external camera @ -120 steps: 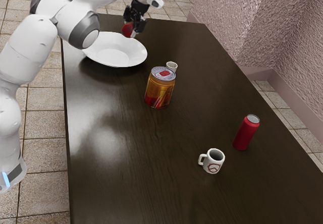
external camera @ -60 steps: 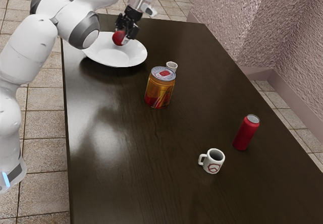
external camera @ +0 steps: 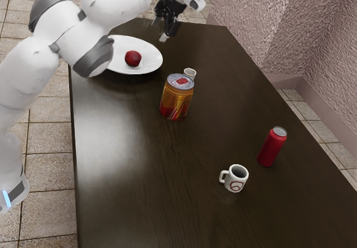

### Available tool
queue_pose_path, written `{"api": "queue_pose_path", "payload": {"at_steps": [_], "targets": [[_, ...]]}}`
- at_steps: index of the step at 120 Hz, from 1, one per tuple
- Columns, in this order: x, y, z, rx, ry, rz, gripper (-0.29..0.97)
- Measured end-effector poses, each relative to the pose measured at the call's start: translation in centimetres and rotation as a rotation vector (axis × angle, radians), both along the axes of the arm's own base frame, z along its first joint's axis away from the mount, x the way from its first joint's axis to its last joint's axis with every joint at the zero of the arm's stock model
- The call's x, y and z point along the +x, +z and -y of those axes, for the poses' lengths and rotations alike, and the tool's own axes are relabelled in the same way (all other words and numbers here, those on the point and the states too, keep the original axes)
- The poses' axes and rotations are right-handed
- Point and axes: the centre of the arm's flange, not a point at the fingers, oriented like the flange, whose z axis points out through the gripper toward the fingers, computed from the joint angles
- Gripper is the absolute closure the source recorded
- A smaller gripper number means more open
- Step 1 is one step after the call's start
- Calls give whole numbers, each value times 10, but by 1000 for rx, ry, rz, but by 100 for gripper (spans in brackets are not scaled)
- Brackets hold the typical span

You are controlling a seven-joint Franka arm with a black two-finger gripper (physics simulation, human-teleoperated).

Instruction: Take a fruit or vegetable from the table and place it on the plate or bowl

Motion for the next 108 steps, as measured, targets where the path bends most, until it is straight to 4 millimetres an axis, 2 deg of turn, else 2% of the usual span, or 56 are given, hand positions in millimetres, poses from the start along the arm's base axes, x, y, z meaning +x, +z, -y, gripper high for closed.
{"api": "queue_pose_path", "payload": {"at_steps": [3,6,8,12,16,22,30,36,44,53,57,61,64,70,83,87,90,96,99,102,108], "targets": [[-12,33,28,2,-62,77,3],[-24,57,45,-9,-120,139,3],[-27,66,53,-29,-162,169,3],[-24,69,66,-75,-245,201,3],[-16,64,77,-106,-305,213,3],[-3,51,103,-148,-403,217,3],[10,21,131,-205,-512,178,3],[17,7,164,-181,-566,142,3],[22,-5,209,-131,-606,126,3],[24,-9,238,-95,-587,137,3],[23,0,245,-82,-569,155,3],[20,15,243,-68,-540,178,3],[18,29,235,-57,-506,198,3],[14,44,204,-42,-420,218,3],[-11,116,150,10,-276,346,3],[-20,131,128,17,-230,374,3],[-23,132,108,-7,-200,382,3],[-27,120,65,-45,-118,368,3],[-29,115,51,-41,-83,360,2],[-28,109,45,-46,-70,352,2],[-22,99,49,-83,-85,343,2]]}}
